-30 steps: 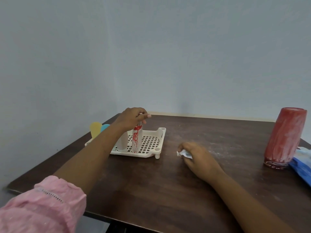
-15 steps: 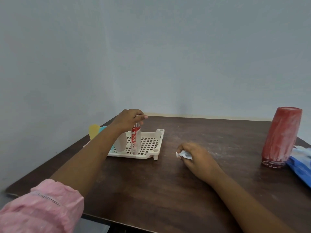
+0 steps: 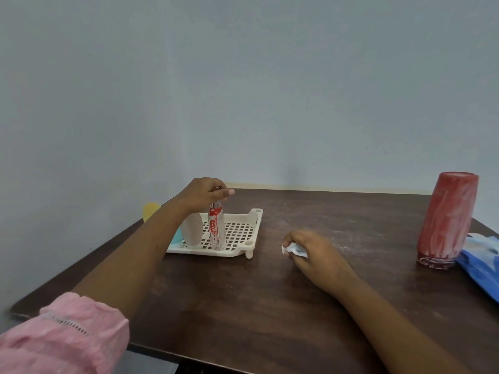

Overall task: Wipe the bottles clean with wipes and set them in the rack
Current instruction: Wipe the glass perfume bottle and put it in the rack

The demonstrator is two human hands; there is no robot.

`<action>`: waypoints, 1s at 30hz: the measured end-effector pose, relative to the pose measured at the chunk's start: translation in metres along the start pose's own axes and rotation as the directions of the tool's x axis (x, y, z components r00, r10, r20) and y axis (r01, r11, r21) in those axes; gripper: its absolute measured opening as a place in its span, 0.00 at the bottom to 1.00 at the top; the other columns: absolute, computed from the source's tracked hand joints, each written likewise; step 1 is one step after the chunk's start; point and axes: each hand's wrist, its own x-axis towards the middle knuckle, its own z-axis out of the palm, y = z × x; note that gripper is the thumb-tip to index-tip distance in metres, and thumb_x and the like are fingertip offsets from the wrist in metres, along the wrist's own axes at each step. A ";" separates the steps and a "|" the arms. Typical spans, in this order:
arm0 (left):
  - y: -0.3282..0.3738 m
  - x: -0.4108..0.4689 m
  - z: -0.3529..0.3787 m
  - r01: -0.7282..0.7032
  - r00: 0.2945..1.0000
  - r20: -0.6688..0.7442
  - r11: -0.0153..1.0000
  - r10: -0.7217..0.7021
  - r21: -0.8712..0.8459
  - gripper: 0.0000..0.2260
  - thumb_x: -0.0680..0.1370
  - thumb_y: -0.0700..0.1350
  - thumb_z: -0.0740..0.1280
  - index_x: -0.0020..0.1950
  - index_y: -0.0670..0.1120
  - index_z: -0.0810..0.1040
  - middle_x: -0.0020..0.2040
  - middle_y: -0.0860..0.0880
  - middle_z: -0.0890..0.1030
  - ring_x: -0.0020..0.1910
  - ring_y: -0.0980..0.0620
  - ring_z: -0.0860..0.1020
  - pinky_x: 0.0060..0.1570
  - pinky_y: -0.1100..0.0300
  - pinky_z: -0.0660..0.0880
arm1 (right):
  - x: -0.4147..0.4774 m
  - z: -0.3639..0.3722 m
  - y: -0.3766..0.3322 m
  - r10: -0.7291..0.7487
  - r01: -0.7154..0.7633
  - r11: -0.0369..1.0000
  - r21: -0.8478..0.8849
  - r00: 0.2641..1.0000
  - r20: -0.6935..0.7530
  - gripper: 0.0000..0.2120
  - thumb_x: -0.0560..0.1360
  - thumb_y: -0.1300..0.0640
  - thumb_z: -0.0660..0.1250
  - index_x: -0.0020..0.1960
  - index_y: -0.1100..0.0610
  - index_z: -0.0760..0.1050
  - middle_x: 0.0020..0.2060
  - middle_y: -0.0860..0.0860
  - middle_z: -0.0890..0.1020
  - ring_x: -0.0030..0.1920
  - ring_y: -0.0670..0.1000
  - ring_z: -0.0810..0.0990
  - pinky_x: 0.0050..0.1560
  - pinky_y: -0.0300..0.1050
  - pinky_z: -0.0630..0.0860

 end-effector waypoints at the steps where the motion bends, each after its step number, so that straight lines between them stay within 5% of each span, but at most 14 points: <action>1: 0.001 0.000 0.000 0.001 1.000 0.003 1.000 -0.001 0.003 0.15 0.78 0.56 0.64 0.55 0.47 0.79 0.54 0.49 0.80 0.51 0.52 0.76 0.50 0.57 0.70 | 0.000 0.000 0.000 0.001 -0.001 1.000 -0.001 1.000 0.001 0.06 0.75 0.59 0.66 0.48 0.49 0.75 0.46 0.43 0.79 0.47 0.43 0.75 0.47 0.40 0.72; 9: 0.021 -0.003 0.003 -0.065 0.993 -0.105 0.997 0.061 -0.034 0.14 0.76 0.56 0.68 0.57 0.52 0.78 0.61 0.52 0.78 0.62 0.52 0.74 0.60 0.52 0.72 | 0.001 -0.001 0.001 0.016 -0.022 0.999 -0.047 0.992 -0.123 0.03 0.77 0.57 0.63 0.48 0.49 0.74 0.44 0.43 0.77 0.44 0.44 0.74 0.43 0.42 0.72; 14: 0.078 -0.006 0.011 -0.220 0.970 -0.152 0.946 0.188 -0.238 0.11 0.77 0.50 0.69 0.57 0.50 0.79 0.54 0.57 0.79 0.58 0.57 0.76 0.48 0.69 0.68 | 0.001 -0.011 0.005 0.070 -0.083 0.996 -0.022 0.936 -0.346 0.09 0.76 0.68 0.59 0.49 0.56 0.73 0.47 0.51 0.75 0.42 0.51 0.75 0.40 0.52 0.76; 16: 0.103 -0.005 0.016 -0.267 0.962 -0.141 0.918 0.235 -0.292 0.11 0.77 0.49 0.69 0.58 0.50 0.79 0.54 0.58 0.79 0.56 0.58 0.76 0.46 0.73 0.67 | -0.001 -0.019 0.010 0.083 -0.097 0.995 -0.014 0.912 -0.401 0.08 0.76 0.65 0.57 0.49 0.57 0.74 0.47 0.52 0.75 0.41 0.53 0.76 0.39 0.56 0.77; 18: 0.125 -0.003 0.024 -0.300 0.954 -0.120 0.887 0.275 -0.352 0.11 0.77 0.49 0.69 0.58 0.51 0.79 0.54 0.60 0.78 0.56 0.59 0.77 0.46 0.74 0.68 | -0.008 -0.030 0.014 0.059 -0.089 0.994 -0.063 0.926 -0.372 0.09 0.77 0.59 0.55 0.50 0.58 0.74 0.48 0.53 0.75 0.42 0.53 0.76 0.40 0.55 0.77; 21: 0.160 0.000 0.040 -0.332 0.938 -0.061 0.838 0.341 -0.432 0.11 0.76 0.49 0.69 0.59 0.52 0.78 0.55 0.61 0.77 0.57 0.60 0.76 0.48 0.72 0.69 | -0.029 -0.050 0.027 -0.094 0.040 0.940 -0.340 0.985 -0.144 0.12 0.75 0.65 0.64 0.56 0.53 0.73 0.56 0.51 0.72 0.45 0.51 0.78 0.43 0.43 0.78; 24: 0.194 0.005 0.063 -0.336 0.918 0.012 0.795 0.396 -0.506 0.14 0.76 0.51 0.69 0.61 0.54 0.75 0.59 0.60 0.75 0.59 0.59 0.75 0.51 0.68 0.71 | -0.052 -0.072 0.040 -0.172 0.187 0.858 -0.478 0.982 0.075 0.13 0.76 0.59 0.62 0.60 0.50 0.67 0.58 0.49 0.70 0.48 0.53 0.78 0.42 0.46 0.79; 30: 0.257 0.008 0.136 -0.142 0.909 0.176 0.679 0.377 -0.721 0.20 0.78 0.59 0.64 0.67 0.54 0.70 0.66 0.56 0.72 0.64 0.55 0.72 0.60 0.55 0.71 | -0.091 -0.116 0.047 -0.241 0.201 0.803 -0.562 0.970 0.002 0.15 0.75 0.57 0.55 0.61 0.53 0.69 0.57 0.49 0.71 0.52 0.46 0.74 0.49 0.36 0.74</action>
